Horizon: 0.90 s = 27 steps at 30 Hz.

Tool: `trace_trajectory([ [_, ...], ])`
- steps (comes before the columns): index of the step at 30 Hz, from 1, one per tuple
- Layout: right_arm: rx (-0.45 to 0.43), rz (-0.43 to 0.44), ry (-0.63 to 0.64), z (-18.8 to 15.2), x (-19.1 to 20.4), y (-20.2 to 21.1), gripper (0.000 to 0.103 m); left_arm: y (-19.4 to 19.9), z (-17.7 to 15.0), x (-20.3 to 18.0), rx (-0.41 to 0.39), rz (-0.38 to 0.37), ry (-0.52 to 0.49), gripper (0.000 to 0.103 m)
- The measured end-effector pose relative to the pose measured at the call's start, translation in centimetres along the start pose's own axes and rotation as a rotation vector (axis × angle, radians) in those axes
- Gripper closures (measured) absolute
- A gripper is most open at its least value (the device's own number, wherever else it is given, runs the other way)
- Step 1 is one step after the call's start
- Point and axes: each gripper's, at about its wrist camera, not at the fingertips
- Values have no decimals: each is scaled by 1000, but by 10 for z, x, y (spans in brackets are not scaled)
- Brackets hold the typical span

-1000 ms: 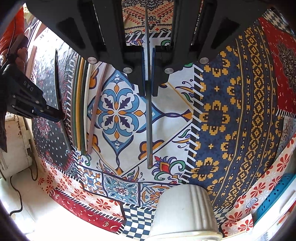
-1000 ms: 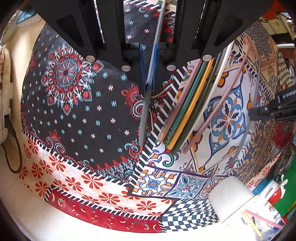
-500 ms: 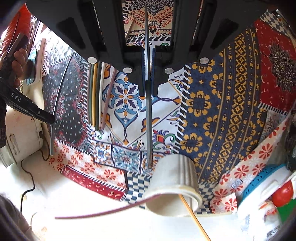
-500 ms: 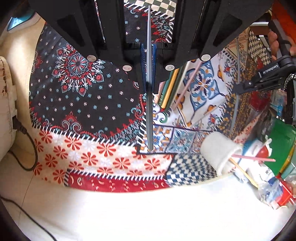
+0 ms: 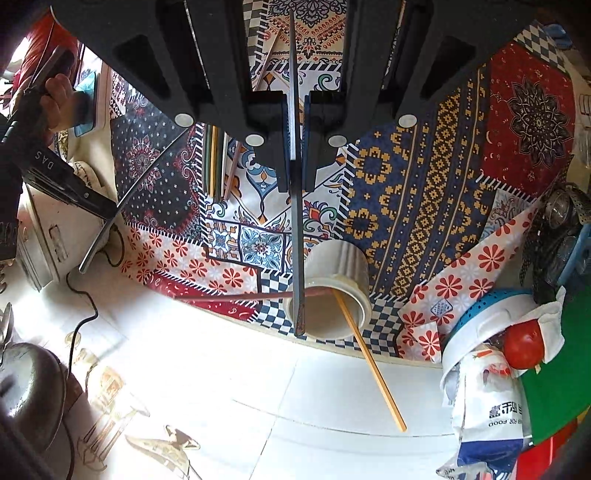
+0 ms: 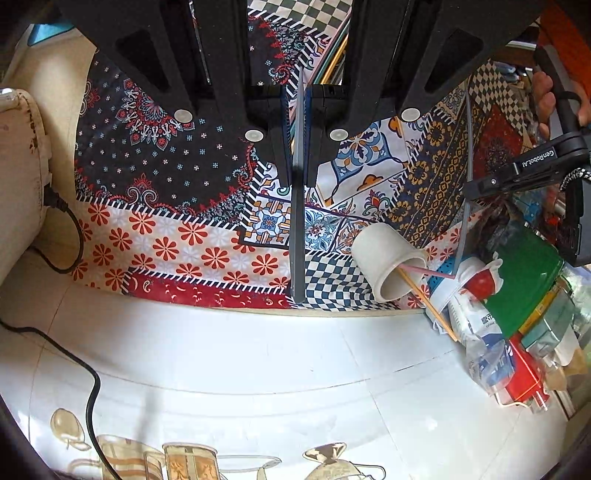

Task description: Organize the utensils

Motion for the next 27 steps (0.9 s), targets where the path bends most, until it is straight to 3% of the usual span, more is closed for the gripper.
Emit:
trace_trajectory([
  [16,-99,51,44,29,19,22,102,41,25,7,-135,3,28,99],
  [23,-51,1,56,34,13,-2,101,53,32,14,-180,19,47,99],
  [25,-19,-55,43,35,4,-16,98,53,34,16,-184,32,51,99],
  [27,19,-95,19,38,-9,-33,86,53,35,19,-186,35,58,99],
])
Point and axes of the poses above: each gripper's, at about its wrist camera, not at the fingertips, and y roughly against the way its jaws point, x to its left, z to its top, and after that the axes turned 8 degrees about -y, right-handed
